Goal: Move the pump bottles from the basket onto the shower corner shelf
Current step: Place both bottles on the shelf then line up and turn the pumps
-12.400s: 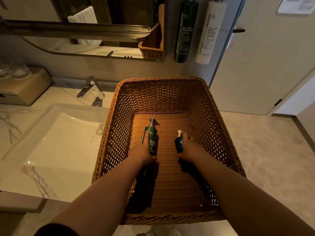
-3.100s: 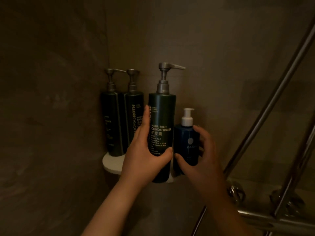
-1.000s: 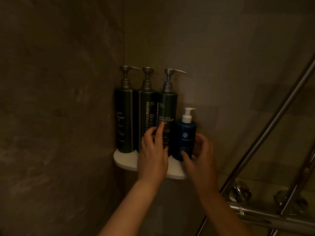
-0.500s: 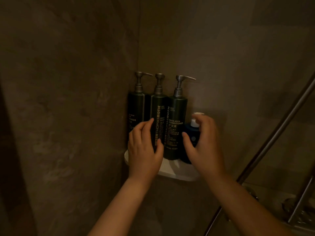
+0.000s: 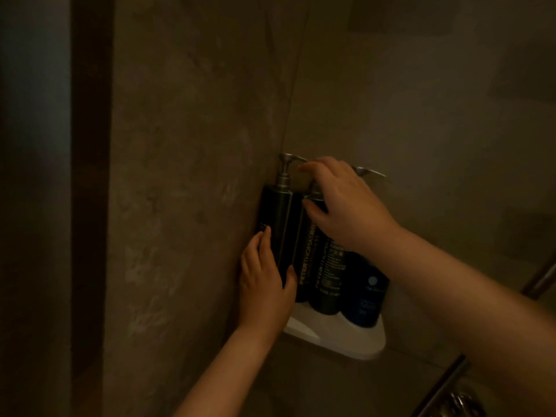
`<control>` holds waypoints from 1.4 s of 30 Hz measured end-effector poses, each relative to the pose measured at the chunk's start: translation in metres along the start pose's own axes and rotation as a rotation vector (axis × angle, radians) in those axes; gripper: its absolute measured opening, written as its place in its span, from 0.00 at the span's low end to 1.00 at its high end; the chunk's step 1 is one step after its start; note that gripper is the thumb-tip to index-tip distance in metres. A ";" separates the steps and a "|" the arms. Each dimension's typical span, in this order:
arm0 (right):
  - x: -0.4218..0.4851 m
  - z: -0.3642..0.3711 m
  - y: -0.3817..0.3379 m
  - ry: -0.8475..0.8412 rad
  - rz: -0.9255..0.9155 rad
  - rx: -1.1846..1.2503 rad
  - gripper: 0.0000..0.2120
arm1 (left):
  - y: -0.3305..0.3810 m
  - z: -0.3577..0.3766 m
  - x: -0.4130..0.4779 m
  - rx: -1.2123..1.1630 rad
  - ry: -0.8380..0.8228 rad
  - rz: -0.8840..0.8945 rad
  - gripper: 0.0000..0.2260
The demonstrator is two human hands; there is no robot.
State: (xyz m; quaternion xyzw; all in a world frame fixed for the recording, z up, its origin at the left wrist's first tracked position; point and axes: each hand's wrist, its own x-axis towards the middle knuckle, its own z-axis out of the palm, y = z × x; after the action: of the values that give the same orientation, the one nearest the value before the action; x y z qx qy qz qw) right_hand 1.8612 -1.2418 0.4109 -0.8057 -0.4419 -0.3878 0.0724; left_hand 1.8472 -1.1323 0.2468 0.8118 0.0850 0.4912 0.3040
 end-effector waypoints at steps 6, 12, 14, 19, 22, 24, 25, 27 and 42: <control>0.051 0.002 0.017 -0.030 0.042 -0.022 0.22 | -0.004 0.007 -0.003 -0.014 -0.014 -0.009 0.34; 0.090 0.007 0.027 -0.158 0.010 0.004 0.17 | -0.008 0.011 -0.003 -0.024 -0.017 -0.021 0.34; 0.099 0.009 0.028 -0.202 -0.011 0.012 0.14 | -0.009 0.012 -0.004 -0.022 -0.023 -0.029 0.34; 0.109 0.009 0.031 -0.291 -0.016 0.029 0.14 | -0.009 0.012 -0.005 -0.025 -0.022 -0.026 0.34; 0.110 0.005 0.030 -0.299 -0.007 0.046 0.13 | -0.007 0.012 -0.005 -0.019 -0.017 -0.027 0.34; 0.110 0.001 0.028 -0.304 -0.013 0.057 0.12 | -0.005 0.011 -0.005 -0.016 -0.007 -0.021 0.34; 0.110 0.000 0.027 -0.308 -0.022 0.059 0.12 | -0.004 0.011 -0.006 -0.016 -0.004 -0.021 0.34; 0.109 -0.003 0.025 -0.309 -0.041 0.061 0.12 | -0.003 0.010 -0.007 -0.011 -0.003 -0.025 0.35; 0.091 -0.034 0.004 -0.287 -0.077 0.067 0.12 | 0.008 -0.007 -0.024 0.001 0.107 -0.033 0.36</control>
State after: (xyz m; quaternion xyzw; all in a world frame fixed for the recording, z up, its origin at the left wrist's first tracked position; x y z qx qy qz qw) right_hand 1.8730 -1.1998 0.4980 -0.8323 -0.4911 -0.2563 0.0202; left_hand 1.8283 -1.1466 0.2364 0.7829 0.1147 0.5288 0.3069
